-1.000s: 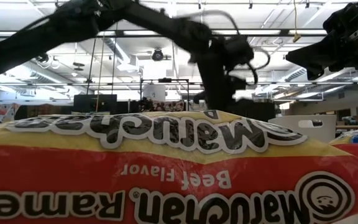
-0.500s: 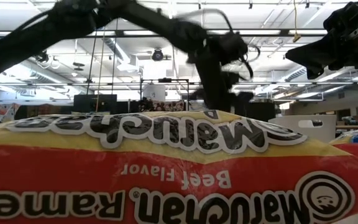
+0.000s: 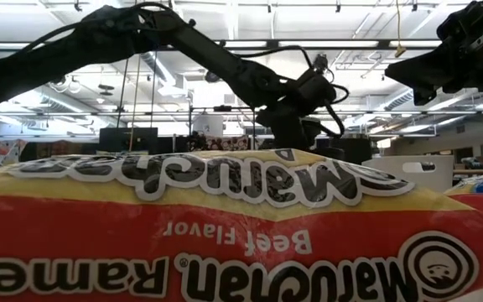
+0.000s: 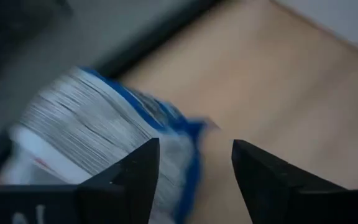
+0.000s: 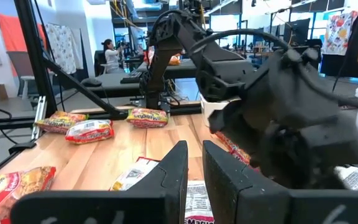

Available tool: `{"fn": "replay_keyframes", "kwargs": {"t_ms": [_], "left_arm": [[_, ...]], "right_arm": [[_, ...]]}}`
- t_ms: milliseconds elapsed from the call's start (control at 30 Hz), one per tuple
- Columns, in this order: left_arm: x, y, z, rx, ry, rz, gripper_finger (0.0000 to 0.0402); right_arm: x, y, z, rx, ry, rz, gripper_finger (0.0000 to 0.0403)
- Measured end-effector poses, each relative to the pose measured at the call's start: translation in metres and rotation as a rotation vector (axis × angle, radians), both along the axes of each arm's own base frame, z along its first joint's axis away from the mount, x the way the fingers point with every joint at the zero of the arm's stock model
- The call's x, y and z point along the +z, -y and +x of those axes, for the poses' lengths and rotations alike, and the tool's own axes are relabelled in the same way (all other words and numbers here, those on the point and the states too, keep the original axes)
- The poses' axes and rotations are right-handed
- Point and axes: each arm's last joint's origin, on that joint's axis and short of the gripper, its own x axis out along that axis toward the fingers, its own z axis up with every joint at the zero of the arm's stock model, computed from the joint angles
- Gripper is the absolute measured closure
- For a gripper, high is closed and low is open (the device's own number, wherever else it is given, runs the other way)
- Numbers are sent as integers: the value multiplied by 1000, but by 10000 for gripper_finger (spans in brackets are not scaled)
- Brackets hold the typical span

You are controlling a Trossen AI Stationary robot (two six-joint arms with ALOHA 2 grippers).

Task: Sort Maruchan noodles
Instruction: Put the blue noodle pack into the top left white bin

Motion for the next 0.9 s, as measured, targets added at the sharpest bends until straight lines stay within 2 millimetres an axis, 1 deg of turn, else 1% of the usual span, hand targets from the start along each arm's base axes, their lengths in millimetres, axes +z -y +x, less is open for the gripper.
{"fn": "replay_keyframes", "kwargs": {"t_ms": [100, 200, 367, 433, 533, 600, 667, 767, 800, 833, 900], "left_arm": [[-5, 8, -2, -66, -55, -81, 202], [-5, 16, -5, -100, -78, -178, 217], [-5, 27, -14, -173, -172, -333, 239], [-2, 38, -18, -198, -224, -378, 243], [10, 60, -23, -236, -284, -417, 245], [18, 74, -25, -254, -303, -405, 246], [33, 86, -24, -254, -279, -334, 246], [67, 96, -21, -198, -161, -187, 244], [72, 97, -20, -162, -124, -152, 242], [74, 98, -19, -138, -100, -129, 238], [69, 99, -16, -110, -66, -132, 229]], "right_arm": [[0, 0, 0, 0, 0, 0, 347], [0, 0, 0, 0, 0, 0, 347], [0, 0, 0, 0, 0, 0, 347], [0, 0, 0, 0, 0, 0, 347], [0, 0, 0, 0, 0, 0, 347], [0, 0, 0, 0, 0, 0, 347], [0, 0, 0, 0, 0, 0, 347], [0, 0, 0, 0, 0, 0, 347], [0, 0, 0, 0, 0, 0, 347], [0, 0, 0, 0, 0, 0, 347], [0, 0, 0, 0, 0, 0, 347]]}}
